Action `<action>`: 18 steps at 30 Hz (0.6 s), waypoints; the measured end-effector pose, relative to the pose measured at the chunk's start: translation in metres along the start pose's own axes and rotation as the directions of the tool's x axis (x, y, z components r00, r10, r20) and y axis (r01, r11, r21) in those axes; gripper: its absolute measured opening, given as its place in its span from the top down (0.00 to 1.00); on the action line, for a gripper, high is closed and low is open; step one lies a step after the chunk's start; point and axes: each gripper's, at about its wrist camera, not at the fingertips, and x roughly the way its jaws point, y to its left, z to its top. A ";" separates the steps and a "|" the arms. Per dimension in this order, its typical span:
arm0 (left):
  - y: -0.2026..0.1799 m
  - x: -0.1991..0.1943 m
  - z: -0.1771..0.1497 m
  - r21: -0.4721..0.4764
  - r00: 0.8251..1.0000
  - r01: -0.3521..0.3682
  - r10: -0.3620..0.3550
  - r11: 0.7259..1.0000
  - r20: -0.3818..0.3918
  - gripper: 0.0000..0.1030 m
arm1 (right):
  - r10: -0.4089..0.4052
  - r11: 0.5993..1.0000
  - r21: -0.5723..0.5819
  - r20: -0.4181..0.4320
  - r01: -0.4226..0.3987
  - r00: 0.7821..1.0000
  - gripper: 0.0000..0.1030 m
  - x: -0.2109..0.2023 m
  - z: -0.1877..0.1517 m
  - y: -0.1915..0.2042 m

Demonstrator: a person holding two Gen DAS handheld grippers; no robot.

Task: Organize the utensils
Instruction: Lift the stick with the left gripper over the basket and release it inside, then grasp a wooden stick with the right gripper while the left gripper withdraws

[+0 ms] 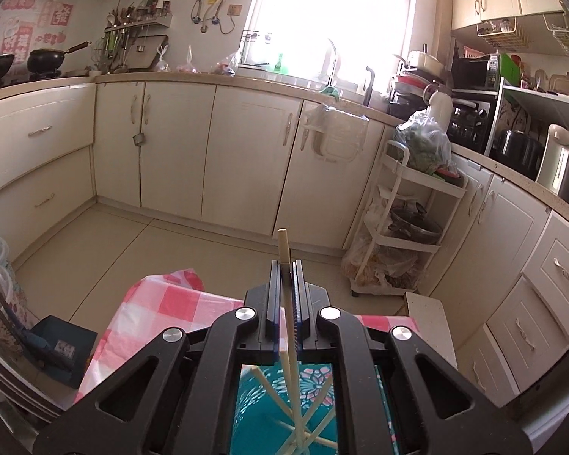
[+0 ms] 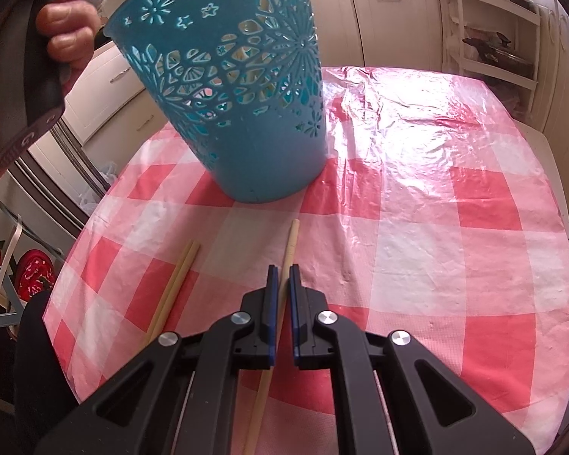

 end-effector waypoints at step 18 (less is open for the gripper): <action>0.007 -0.082 -0.056 0.249 0.992 -0.079 0.101 0.965 -0.077 0.62 | -0.039 0.999 -0.035 0.001 0.039 0.999 0.94 -0.001 -0.003 0.008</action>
